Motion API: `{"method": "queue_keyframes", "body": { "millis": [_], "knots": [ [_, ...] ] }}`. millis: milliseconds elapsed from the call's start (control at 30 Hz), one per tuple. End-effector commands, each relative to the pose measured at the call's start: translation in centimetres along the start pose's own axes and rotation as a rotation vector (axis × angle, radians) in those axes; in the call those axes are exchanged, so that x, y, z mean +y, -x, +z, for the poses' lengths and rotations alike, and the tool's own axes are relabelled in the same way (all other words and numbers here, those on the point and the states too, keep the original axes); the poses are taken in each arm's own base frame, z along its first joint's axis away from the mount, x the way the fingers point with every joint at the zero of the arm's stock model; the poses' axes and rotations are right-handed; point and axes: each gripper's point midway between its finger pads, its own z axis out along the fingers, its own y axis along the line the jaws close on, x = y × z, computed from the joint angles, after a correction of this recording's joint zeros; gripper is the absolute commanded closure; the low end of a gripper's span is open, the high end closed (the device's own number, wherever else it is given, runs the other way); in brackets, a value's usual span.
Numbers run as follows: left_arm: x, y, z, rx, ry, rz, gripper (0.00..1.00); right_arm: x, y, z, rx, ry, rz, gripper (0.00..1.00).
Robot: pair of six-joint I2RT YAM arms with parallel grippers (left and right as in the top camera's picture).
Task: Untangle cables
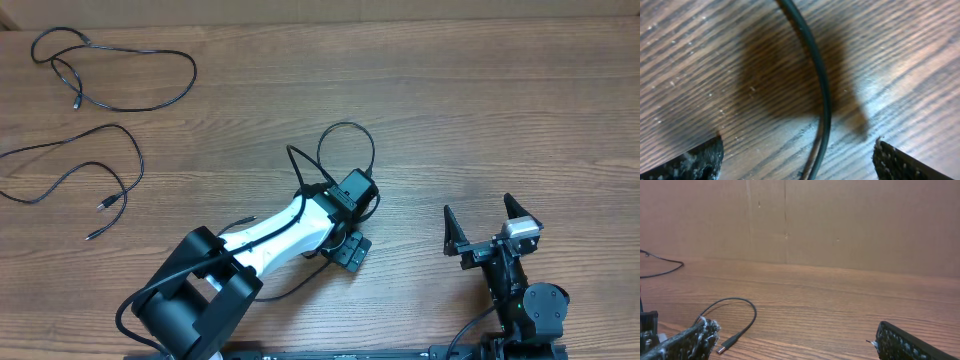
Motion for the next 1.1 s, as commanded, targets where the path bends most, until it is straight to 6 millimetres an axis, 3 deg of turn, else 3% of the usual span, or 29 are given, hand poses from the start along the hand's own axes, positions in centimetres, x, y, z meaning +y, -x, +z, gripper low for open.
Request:
{"method": "queue_keyframes", "body": {
  "millis": [0,267,867,1000,1067],
  "knots": [
    [1.3,-0.2,0.7,0.002,0.083,-0.034,0.07,-0.1,-0.2,0.0,-0.003,-0.004,-0.002,0.0],
    [1.7,-0.2,0.7,0.0,0.106,-0.033,0.22,-0.1,-0.2,0.0,-0.003,-0.004,-0.002,0.0],
    [1.7,-0.7,0.6,0.003,0.164,-0.032,0.22,-0.1,-0.2,0.0,-0.003,-0.004,-0.002,0.0],
    [1.8,-1.1,1.3,0.029,0.171,-0.031,0.27,-0.1,-0.2,0.0,-0.003,-0.004,-0.002,0.0],
    [2.1,-1.9,2.9,0.081,0.186,-0.03,0.35,-0.1,-0.2,0.0,-0.003,-0.004,-0.002,0.0]
  ]
}}
